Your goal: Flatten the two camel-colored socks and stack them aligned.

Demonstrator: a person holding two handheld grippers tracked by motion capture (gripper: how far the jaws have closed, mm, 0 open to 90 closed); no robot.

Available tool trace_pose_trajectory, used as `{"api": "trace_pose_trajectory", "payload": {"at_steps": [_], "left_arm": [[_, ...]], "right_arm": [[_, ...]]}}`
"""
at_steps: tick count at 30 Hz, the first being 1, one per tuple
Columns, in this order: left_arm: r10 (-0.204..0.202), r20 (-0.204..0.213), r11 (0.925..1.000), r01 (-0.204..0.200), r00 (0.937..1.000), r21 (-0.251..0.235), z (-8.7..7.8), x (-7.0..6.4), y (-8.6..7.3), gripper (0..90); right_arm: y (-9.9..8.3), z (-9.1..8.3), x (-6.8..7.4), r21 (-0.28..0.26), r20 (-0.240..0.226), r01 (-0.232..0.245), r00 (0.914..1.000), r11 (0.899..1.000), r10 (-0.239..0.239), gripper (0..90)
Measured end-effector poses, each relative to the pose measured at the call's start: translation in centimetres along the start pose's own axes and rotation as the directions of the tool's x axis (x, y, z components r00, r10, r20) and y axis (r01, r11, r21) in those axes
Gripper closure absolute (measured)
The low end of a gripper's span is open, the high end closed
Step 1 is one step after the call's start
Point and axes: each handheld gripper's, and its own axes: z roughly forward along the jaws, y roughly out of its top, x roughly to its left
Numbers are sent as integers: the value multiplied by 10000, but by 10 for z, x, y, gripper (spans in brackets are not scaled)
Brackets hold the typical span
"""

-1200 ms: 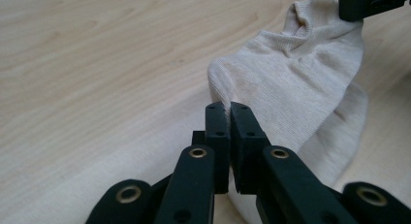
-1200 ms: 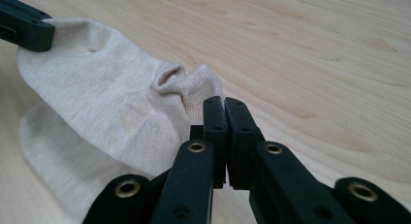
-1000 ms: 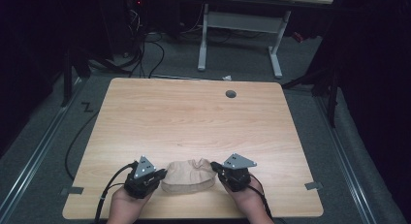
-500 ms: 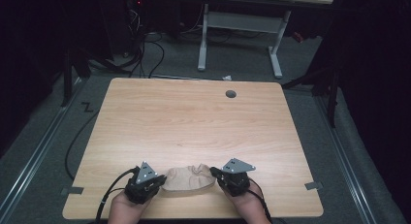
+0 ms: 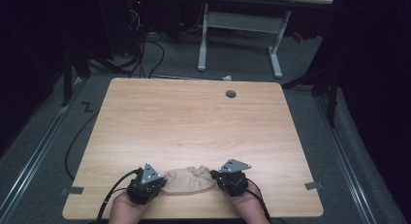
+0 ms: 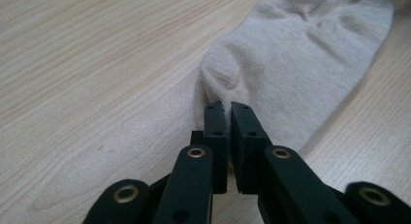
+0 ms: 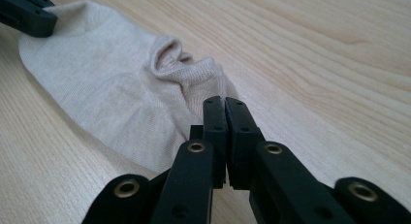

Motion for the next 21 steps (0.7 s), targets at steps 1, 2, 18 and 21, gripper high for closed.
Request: {"api": "trace_pose_trajectory", "payload": {"at_steps": [1, 2, 18, 21], "left_arm": [[829, -174, 9959, -822, 9964, 378, -2, 7, 2, 856], [828, -186, 9959, -820, 9964, 393, -2, 8, 2, 856], [635, 19, 9973, -635, 9980, 356, 4, 25, 4, 819], [634, -25, 9973, -632, 9980, 368, 5, 27, 5, 792]], "right_arm": [[0, 1, 0, 8, -5, 11, 10000, 10000, -11, 884], [-1, 1, 1, 100, 31, -16, 10000, 9999, 15, 884], [0, 10, 5, 425, 278, 136, 9995, 9990, -148, 883], [1, 12, 4, 450, 260, 104, 9996, 9989, -116, 883]]}}
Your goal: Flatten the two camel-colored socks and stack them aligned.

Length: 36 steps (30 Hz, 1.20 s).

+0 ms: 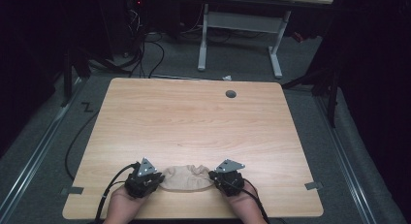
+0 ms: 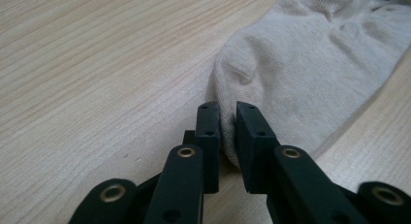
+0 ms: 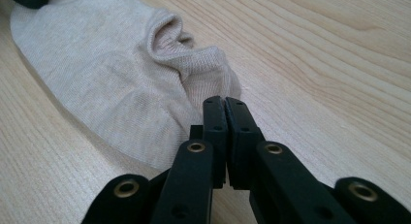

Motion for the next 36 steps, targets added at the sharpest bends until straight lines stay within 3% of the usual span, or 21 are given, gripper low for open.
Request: {"api": "trace_pose_trajectory", "payload": {"at_steps": [6, 7, 10, 15, 21, 22, 24, 26, 29, 31, 34, 36], "left_arm": [[-43, -129, 10000, 42, 9999, -44, 1, 1, 1, 713], [-92, -98, 9999, 91, 9999, -130, 1, 2, 2, 676], [-100, -123, 9992, 96, 9999, -381, -2, 3, 3, 601], [-151, -114, 9909, 134, 9998, -1341, -16, 7, 8, 502], [-325, -434, 9842, 244, 9985, -1753, -26, 20, 8, 457], [-522, -620, 9817, 399, 9967, -1862, -31, 28, 7, 451], [-597, -678, 9807, 459, 9959, -1899, -32, 32, 7, 438], [-871, -1079, 9763, 633, 9903, -2067, -40, 49, 4, 419], [-1136, -1532, 9749, 803, 9817, -2077, -46, 64, 0, 396], [-1247, -1575, 9744, 909, 9796, -2058, -47, 68, -2, 394], [-1794, -1460, 9663, 1464, 9729, -2118, -48, 81, -6, 395], [-1838, -1464, 9667, 1518, 9720, -2059, -47, 82, -7, 395]], "right_arm": [[-1, 0, -1, -68, -45, -41, 10000, 10000, 41, 868], [-2, -1, -2, -136, 17, -93, 10000, 9999, 93, 791], [-2, -6, -7, -578, -121, -390, 9992, 9976, 383, 718], [-2, -17, -17, -1377, -62, -874, 9962, 9866, 873, 674], [-2, -22, -25, -1712, 393, -999, 9934, 9802, 1081, 618], [-3, -22, -26, -1726, 509, -955, 9931, 9803, 1057, 606], [-4, -21, -29, -1733, 697, -939, 9918, 9804, 1073, 587], [-6, -21, -32, -1729, 865, -957, 9900, 9803, 1119, 575], [-8, -20, -38, -1741, 1168, -967, 9861, 9800, 1180, 555], [-10, -20, -42, -1743, 1321, -1102, 9821, 9785, 1342, 545], [-12, -21, -49, -1777, 1547, -1176, 9772, 9770, 1458, 537], [-13, -21, -51, -1794, 1629, -1119, 9764, 9774, 1417, 534]]}}
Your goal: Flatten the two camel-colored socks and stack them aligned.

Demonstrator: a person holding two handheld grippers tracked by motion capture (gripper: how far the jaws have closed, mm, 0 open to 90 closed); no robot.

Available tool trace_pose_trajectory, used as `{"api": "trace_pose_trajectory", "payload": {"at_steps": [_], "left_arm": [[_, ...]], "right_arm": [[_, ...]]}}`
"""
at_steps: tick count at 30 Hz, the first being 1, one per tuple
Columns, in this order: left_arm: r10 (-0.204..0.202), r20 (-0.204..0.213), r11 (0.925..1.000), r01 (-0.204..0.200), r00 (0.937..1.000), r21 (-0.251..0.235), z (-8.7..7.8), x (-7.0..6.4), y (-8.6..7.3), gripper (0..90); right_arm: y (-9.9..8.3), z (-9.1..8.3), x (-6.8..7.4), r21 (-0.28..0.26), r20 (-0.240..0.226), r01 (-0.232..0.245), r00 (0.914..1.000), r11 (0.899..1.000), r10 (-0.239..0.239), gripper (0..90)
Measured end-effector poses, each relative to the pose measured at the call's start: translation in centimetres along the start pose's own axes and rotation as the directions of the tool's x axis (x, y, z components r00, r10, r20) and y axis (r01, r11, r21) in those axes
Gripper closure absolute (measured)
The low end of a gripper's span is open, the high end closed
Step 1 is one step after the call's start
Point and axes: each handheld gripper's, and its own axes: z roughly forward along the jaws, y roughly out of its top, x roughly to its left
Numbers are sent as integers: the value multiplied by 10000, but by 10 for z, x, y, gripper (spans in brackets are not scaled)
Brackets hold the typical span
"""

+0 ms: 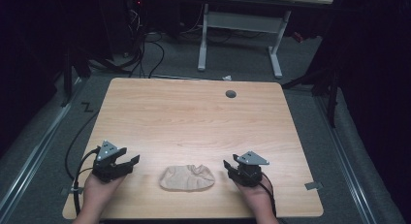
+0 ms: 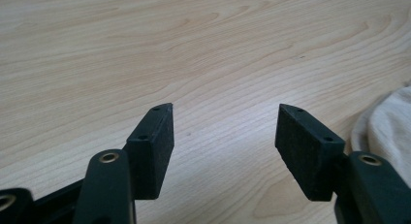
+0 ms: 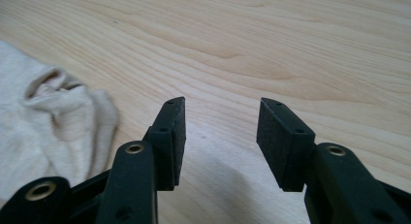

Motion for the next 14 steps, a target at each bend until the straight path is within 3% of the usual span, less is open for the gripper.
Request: {"api": "trace_pose_trajectory", "payload": {"at_steps": [2, 9, 14], "left_arm": [[60, 37, 9998, -61, 10000, 169, 5, -2, 0, 394], [482, 45, 9975, -484, 9988, 512, 18, -10, 1, 390], [490, 159, 9975, -498, 9987, 506, 14, -12, -2, 391]], "right_arm": [[-2, -1, -6, 7, 261, 30, 9997, 10000, -30, 526], [-8, -6, -22, -32, 504, -315, 9982, 9995, 317, 515], [-8, -8, -27, -176, 639, -483, 9967, 9987, 493, 515]]}}
